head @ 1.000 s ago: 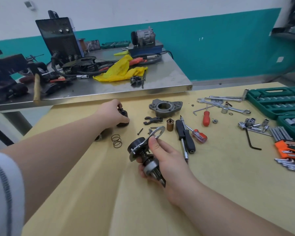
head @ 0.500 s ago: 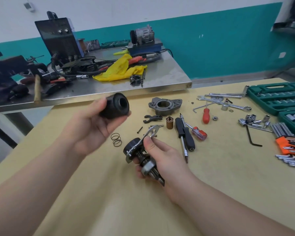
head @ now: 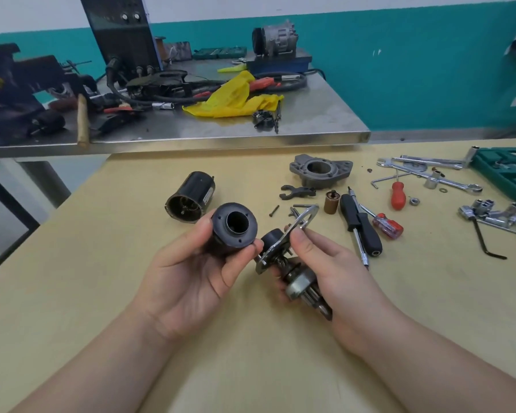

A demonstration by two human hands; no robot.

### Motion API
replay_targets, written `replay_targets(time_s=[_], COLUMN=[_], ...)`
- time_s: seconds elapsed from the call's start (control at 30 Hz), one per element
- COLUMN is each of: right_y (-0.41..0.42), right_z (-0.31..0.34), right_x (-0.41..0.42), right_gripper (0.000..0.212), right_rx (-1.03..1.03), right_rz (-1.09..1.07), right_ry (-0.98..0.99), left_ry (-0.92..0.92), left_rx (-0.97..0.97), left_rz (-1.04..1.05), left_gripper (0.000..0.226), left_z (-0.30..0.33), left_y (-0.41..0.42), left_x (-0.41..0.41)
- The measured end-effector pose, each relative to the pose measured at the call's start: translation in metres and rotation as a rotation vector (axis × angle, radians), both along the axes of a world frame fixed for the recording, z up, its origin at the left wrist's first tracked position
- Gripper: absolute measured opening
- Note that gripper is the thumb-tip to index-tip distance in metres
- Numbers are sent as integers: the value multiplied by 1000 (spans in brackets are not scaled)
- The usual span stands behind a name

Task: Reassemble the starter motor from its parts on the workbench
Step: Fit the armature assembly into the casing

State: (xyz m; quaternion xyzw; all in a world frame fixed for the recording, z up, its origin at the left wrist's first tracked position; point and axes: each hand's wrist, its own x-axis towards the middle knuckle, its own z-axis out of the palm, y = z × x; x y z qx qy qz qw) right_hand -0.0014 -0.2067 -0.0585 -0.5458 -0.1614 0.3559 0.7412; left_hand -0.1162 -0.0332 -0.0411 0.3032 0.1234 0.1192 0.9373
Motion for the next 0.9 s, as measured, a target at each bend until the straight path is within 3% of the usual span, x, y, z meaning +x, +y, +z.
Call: replay_targets(time_s=[0.2, 0.33, 0.47, 0.6, 0.67, 0.73, 0.9], right_y=[-1, -1, -1, -2, -4, -6, -6], right_z=[-1, 0, 2, 6, 10, 13, 14], right_x=[1, 0, -2, -3, -2, -1, -5], right_gripper=[41, 40, 39, 44, 45, 42, 50], right_rx=[-17, -15, -31, -76, -112, -153, -192], right_rz=[23, 34, 38, 77, 137, 199, 274], right_ry=[-10, 12, 5, 1, -18, -45, -62], left_ry=[-45, -70, -120, -118, -91, -107, -126], left_rx=[-19, 66, 158, 271, 395, 463, 532], left_rz=[-26, 43, 75, 130, 167, 159, 111], left_gripper=[96, 108, 95, 43, 31, 32, 63], left_z=[-3, -5, -4, -3, -5, -6, -5], left_y=[2, 3, 5, 4, 4, 5, 7], left_x=[4, 5, 5, 6, 6, 3, 1])
